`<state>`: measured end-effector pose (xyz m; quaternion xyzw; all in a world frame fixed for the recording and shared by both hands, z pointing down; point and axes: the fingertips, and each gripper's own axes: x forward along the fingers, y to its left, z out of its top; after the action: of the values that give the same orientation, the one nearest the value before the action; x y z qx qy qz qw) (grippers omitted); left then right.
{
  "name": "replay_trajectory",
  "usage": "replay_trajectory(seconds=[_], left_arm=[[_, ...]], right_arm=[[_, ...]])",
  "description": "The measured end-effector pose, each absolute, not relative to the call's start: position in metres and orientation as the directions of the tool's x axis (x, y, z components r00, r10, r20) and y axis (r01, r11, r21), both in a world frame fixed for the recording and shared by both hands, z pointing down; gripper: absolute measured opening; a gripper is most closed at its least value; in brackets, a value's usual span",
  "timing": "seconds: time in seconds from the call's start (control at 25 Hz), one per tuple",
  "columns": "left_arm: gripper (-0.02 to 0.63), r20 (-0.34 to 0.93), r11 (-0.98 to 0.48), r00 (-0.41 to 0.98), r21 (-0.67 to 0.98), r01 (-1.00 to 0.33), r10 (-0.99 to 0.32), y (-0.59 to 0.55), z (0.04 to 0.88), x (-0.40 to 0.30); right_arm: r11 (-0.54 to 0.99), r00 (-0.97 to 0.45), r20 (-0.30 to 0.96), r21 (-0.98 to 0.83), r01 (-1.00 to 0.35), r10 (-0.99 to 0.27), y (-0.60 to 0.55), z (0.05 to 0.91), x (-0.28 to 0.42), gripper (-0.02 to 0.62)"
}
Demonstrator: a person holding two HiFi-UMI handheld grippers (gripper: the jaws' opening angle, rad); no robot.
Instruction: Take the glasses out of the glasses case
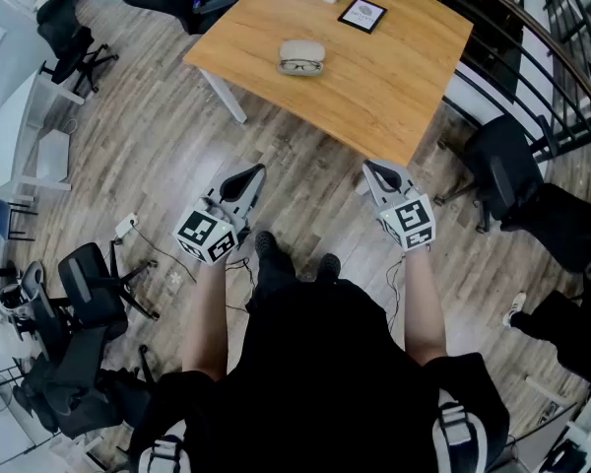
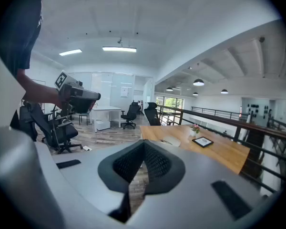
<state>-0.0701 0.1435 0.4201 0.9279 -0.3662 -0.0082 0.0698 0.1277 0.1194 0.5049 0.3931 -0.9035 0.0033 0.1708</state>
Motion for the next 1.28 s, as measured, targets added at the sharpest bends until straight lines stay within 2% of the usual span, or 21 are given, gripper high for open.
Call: replay_trajectory(seconds=[0.76,1.28], left_arm=[[0.018,0.031,-0.683,0.69,0.114,-0.722,-0.724,0.173,0.42,-0.047],[0.02,0.012,-0.662,0.672,0.164,-0.732,-0.74,0.178,0.425,-0.047]], right_arm=[[0.699,-0.65,0.289,0.115,-0.706,-0.703,0.143,0.509,0.151,0.008],[0.69,-0.638,0.28,0.157,-0.707,-0.718,0.15,0.512,0.157,0.009]])
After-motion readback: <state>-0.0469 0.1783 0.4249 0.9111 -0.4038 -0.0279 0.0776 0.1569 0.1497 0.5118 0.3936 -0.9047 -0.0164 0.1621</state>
